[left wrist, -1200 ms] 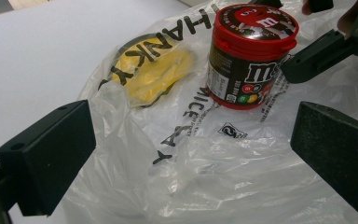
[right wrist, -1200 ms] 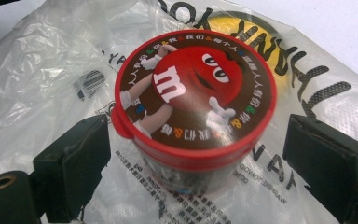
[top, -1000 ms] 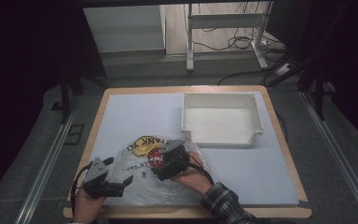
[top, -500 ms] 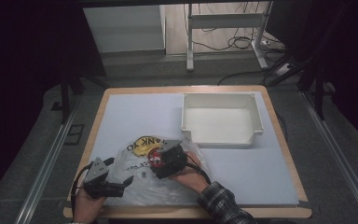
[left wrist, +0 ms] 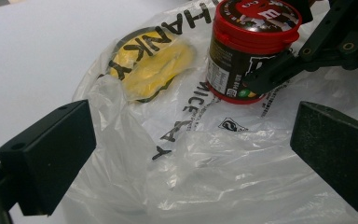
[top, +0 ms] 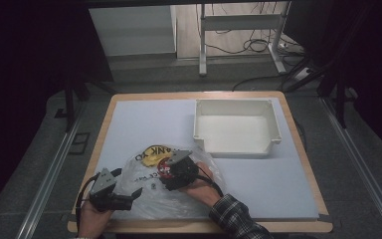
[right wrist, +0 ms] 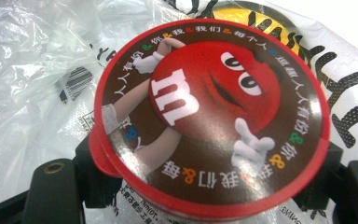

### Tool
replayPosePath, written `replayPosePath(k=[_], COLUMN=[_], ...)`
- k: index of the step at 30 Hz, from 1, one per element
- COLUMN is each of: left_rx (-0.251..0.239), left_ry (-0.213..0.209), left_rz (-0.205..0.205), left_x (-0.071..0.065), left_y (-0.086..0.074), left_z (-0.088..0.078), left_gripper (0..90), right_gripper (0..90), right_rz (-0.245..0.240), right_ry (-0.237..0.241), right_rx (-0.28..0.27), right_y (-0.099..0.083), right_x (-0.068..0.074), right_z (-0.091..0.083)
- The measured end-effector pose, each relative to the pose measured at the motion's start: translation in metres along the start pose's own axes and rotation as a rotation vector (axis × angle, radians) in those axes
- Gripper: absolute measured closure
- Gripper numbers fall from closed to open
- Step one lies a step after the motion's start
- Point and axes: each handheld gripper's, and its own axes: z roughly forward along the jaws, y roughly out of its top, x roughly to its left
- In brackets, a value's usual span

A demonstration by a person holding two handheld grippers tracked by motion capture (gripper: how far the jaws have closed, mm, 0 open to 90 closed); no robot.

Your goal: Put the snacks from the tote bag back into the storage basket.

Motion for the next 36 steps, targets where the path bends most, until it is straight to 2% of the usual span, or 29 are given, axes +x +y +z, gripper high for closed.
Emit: replayPosePath(k=[7, 16, 24, 28, 36], left_rx=[0.001, -0.015, -0.035, -0.045, -0.051], left_ry=[-0.010, -0.091, -0.140, -0.152, -0.148], left_rz=[0.001, -0.004, 0.006, 0.012, 0.019], left_x=[0.000, 0.000, -0.001, -0.002, -0.003], left_y=[0.000, 0.000, 0.000, 0.001, 0.001], left_z=[0.000, 0.000, -0.001, -0.001, -0.002], left_gripper=[0.1, 0.2, 0.1, 0.1, 0.1], right_gripper=[25.6, 25.7, 25.7, 25.7, 25.7], right_rz=[0.005, 0.000, -0.021, -0.031, -0.036], right_ry=[-0.006, -0.002, -0.003, -0.001, 0.009], right_rx=[0.007, 0.012, 0.008, 0.008, 0.003], right_y=[0.000, 0.002, 0.010, 0.013, 0.018], right_x=[0.001, 0.002, 0.004, 0.004, 0.004], right_z=[-0.001, -0.004, -0.014, -0.019, -0.032])
